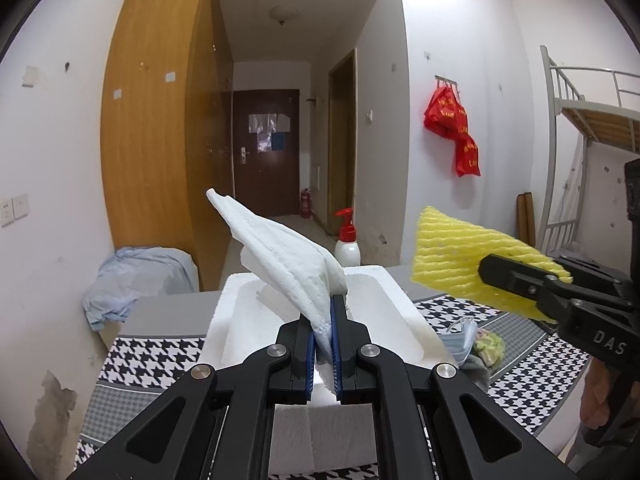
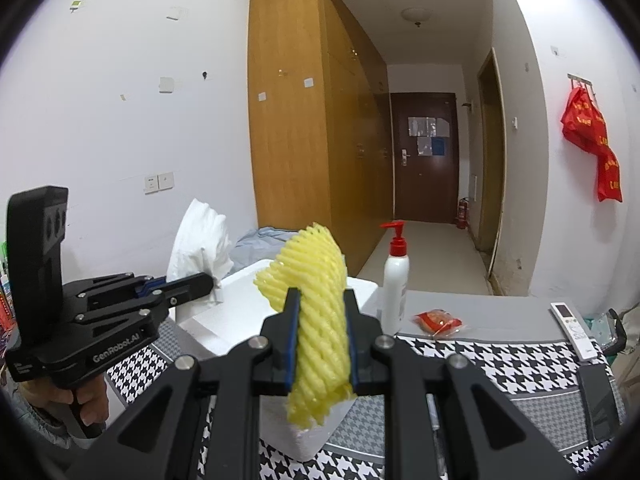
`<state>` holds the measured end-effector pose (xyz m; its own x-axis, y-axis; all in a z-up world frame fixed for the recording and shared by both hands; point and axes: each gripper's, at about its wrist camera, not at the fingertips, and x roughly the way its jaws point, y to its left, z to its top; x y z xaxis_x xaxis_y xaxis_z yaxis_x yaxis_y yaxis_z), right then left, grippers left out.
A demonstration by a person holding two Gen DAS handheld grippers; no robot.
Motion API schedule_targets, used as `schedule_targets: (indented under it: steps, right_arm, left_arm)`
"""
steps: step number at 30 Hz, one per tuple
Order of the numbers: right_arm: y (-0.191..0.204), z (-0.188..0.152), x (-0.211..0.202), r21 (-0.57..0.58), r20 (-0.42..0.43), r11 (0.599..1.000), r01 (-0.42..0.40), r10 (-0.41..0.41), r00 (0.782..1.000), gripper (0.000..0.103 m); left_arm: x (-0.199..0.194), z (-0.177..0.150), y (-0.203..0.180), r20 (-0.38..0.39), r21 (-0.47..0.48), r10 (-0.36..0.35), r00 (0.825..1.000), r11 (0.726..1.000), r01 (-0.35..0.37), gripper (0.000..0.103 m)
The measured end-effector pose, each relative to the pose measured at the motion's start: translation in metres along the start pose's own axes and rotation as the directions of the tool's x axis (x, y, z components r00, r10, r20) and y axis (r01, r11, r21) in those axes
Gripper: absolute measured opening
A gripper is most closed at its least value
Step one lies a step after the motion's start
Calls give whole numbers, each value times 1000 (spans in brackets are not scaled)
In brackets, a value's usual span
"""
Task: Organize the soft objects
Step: 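Carry the white cloth and yellow foam net over the white foam box with both tools, then open the left gripper to drop the white cloth into the foam box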
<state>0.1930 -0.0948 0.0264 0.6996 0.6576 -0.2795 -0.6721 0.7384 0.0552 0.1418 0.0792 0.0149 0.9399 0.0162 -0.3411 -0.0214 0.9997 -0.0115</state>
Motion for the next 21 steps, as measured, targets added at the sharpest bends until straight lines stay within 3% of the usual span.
schedule_targets:
  steps: [15, 17, 18, 20, 21]
  right_arm:
    - [-7, 2, 8, 19, -28, 999, 33, -33, 999, 23]
    - [-7, 3, 9, 22, -30, 999, 35, -34, 999, 23]
    - [-7, 3, 9, 25, -30, 999, 36, -35, 999, 23]
    - [-5, 4, 10, 27, -30, 999, 38, -37, 999, 23]
    - [-5, 5, 10, 28, -30, 999, 40, -39, 999, 23]
  left_arm:
    - [33, 4, 2, -61, -13, -29, 998, 1000, 28, 8]
    - [35, 4, 2, -69, -17, -45, 997, 999, 44, 11]
    - [36, 4, 2, -72, -15, -44, 996, 999, 43, 17]
    - [34, 4, 3, -64, -8, -35, 997, 999, 35, 38]
    - [33, 4, 4, -56, -13, -31, 998, 999, 31, 57]
